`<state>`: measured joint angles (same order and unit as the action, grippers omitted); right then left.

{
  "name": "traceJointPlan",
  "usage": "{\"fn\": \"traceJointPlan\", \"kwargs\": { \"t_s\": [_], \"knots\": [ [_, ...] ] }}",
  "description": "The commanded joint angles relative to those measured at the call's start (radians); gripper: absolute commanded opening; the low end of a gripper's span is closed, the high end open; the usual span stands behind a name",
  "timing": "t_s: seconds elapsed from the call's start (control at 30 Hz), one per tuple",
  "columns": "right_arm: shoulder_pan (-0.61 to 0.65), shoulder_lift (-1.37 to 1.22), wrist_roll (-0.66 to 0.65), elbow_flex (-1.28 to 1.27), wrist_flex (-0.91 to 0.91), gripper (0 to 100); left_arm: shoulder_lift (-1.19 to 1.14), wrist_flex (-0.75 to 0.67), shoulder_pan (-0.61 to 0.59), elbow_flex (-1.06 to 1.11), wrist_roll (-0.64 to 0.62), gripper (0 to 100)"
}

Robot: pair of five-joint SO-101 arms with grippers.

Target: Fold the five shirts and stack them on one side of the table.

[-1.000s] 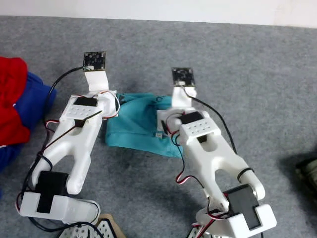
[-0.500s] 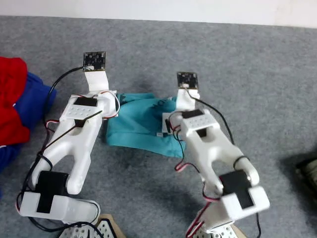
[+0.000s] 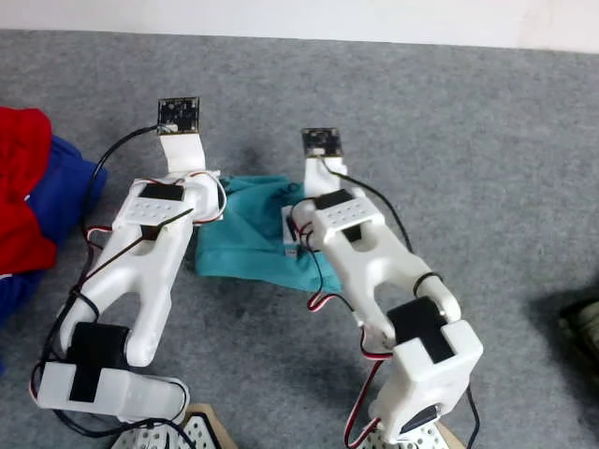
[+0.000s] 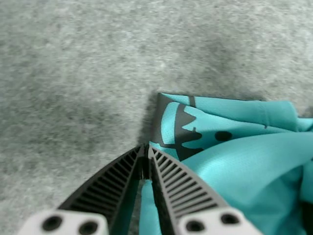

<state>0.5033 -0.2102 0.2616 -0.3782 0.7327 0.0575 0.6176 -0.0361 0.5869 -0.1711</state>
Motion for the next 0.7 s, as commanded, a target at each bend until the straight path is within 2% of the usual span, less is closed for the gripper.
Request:
{"fn": "traceJointPlan", "kwargs": {
  "t_s": [0.0,0.1,0.27,0.47,0.67],
  "knots": [
    [0.081,-0.002,0.006,0.038,-0.027,26.1,0.007,-0.012,-0.024,-0.041,0.003,1],
    [0.084,-0.002,0.005,0.038,-0.027,25.4,0.007,-0.012,-0.025,-0.041,0.003,1],
    [0.082,-0.008,-0.031,0.056,-0.035,9.7,0.012,-0.015,-0.056,-0.041,0.002,1],
    [0.093,-0.110,-0.081,0.168,0.044,0.9,0.012,-0.017,-0.067,-0.041,0.002,1],
    [0.067,-0.147,-0.077,0.252,0.117,0.8,0.013,-0.018,-0.104,-0.042,0.000,1]
  ]
}}
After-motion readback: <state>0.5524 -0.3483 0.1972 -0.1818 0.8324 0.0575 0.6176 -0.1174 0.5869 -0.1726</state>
